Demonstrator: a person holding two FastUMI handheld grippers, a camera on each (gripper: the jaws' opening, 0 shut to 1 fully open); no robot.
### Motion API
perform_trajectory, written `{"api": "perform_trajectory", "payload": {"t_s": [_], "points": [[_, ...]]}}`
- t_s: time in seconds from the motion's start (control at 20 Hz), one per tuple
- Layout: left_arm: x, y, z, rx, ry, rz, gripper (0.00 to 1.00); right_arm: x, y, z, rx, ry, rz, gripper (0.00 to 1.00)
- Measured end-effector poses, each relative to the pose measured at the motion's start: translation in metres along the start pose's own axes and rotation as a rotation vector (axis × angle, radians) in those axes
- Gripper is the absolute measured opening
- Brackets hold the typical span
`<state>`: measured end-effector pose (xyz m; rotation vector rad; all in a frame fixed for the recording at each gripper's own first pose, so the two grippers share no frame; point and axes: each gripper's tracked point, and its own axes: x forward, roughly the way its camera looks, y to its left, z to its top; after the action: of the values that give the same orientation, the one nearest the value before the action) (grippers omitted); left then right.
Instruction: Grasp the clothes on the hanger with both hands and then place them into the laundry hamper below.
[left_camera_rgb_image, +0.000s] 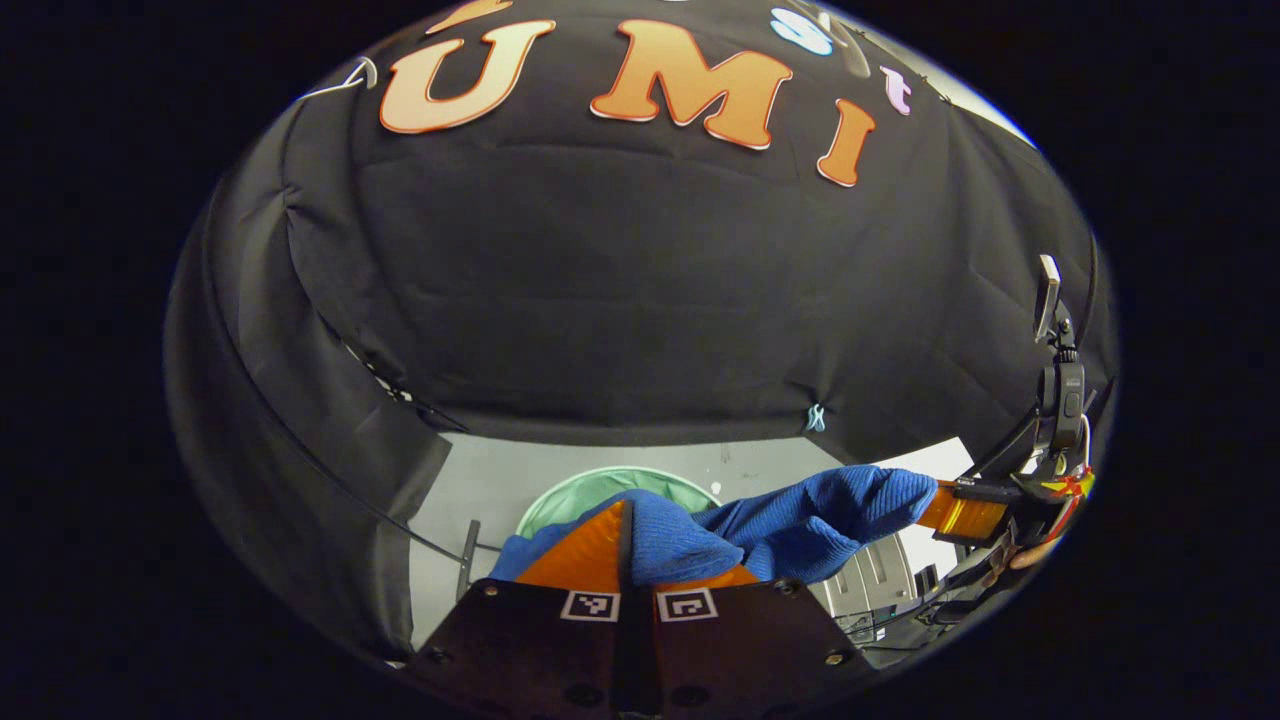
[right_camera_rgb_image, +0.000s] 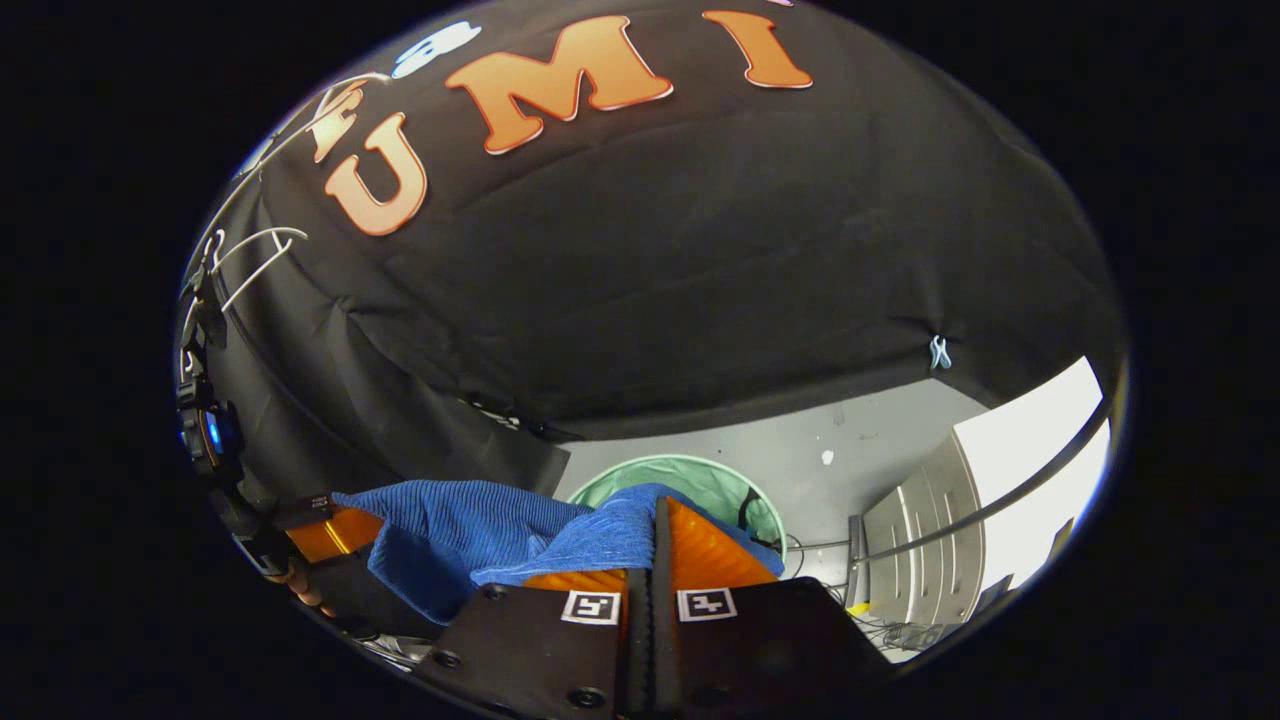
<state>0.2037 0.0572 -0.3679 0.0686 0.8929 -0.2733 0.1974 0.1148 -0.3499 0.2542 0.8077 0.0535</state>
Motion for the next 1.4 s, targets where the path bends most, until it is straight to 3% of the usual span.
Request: {"api": "perform_trajectory", "payload": {"t_s": [0.6,1.1,1.2,1.3,1.35,1.4], "points": [[0.049,0.035,-0.073,0.031,0.233,0.077,0.01,0.053,-0.023,-0.066,-0.005,0.199,-0.082,0.08],[0.047,0.045,-0.103,-0.002,0.324,0.102,0.05,0.065,-0.029,-0.088,-0.002,0.282,-0.115,0.11],[0.044,0.043,-0.111,-0.014,0.347,0.096,0.07,0.068,-0.026,-0.086,0.005,0.28,-0.102,0.27],[0.04,0.038,-0.114,-0.028,0.355,0.084,0.17,0.065,-0.028,-0.084,0.0,0.274,-0.111,0.29],[0.04,0.038,-0.11,-0.03,0.35,0.087,0.25,0.065,-0.027,-0.084,-0.004,0.272,-0.113,0.34],[0.041,0.039,-0.109,-0.028,0.342,0.095,0.28,0.063,-0.027,-0.083,-0.007,0.268,-0.114,0.51]]}}
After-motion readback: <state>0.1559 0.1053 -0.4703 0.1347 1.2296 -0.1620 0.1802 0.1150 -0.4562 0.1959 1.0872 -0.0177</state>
